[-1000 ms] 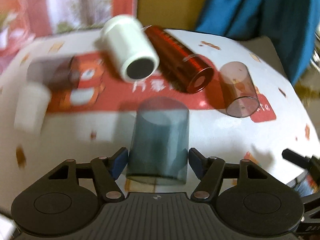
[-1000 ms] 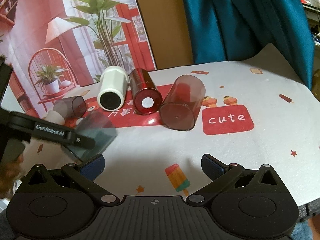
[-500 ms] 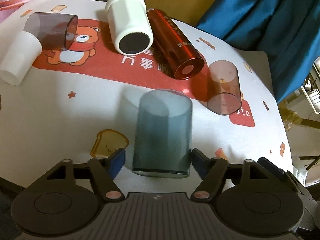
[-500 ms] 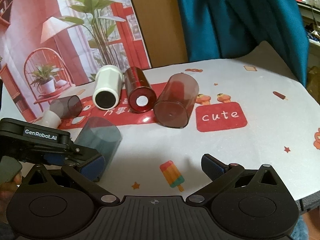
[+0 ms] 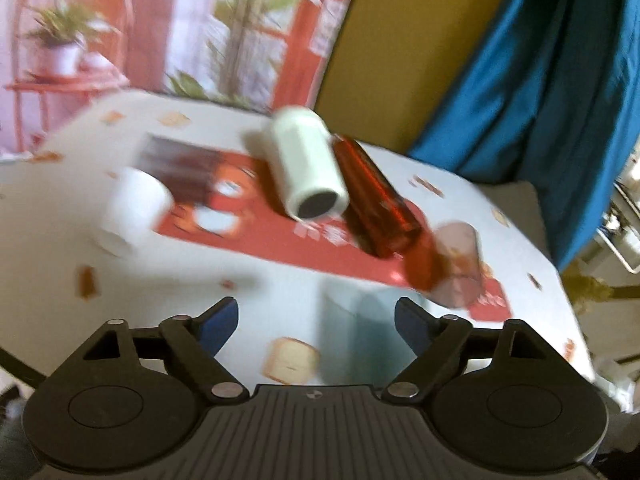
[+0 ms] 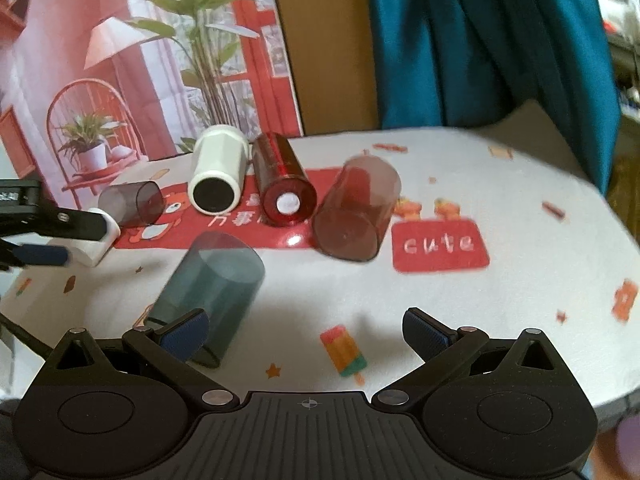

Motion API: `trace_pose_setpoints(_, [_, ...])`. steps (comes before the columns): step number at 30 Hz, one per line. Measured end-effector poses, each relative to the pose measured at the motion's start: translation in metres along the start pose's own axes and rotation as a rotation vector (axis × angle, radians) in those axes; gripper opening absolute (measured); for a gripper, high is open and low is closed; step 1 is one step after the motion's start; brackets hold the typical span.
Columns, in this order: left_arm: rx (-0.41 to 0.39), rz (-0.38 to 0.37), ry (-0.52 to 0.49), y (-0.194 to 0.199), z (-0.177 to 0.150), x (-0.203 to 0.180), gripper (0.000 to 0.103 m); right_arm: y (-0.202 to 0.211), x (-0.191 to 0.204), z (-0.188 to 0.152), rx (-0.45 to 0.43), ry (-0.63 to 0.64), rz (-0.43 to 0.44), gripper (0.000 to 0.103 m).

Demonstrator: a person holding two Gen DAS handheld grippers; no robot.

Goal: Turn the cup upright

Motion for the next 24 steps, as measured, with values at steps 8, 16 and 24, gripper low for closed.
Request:
trace_pose_setpoints(8, [-0.048,0.247,-0.060,0.034,-0.021,0.026,0.103,-0.016,0.025,0.028,0.062,0.033,0.034,0.103])
trace_pose_setpoints(16, [-0.037,0.216,0.155,0.046,-0.043,0.065,0.103,-0.060,0.059,0.048,0.249,-0.065,0.139,0.103])
trace_pose_setpoints(24, [-0.051,0.189,0.217,0.057,-0.057,0.082,0.103,-0.096,0.061,0.034,0.408,-0.286,0.170,0.089])
Point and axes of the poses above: each gripper's, at about its wrist camera, not at the fingertips, and y roughly against the way its jaws point, x to its left, z to its top, the point moved 3 cm from there along -y, roughly the way its jaws point, and after that the axes turned 13 degrees about -z, right-handed, at the moved point
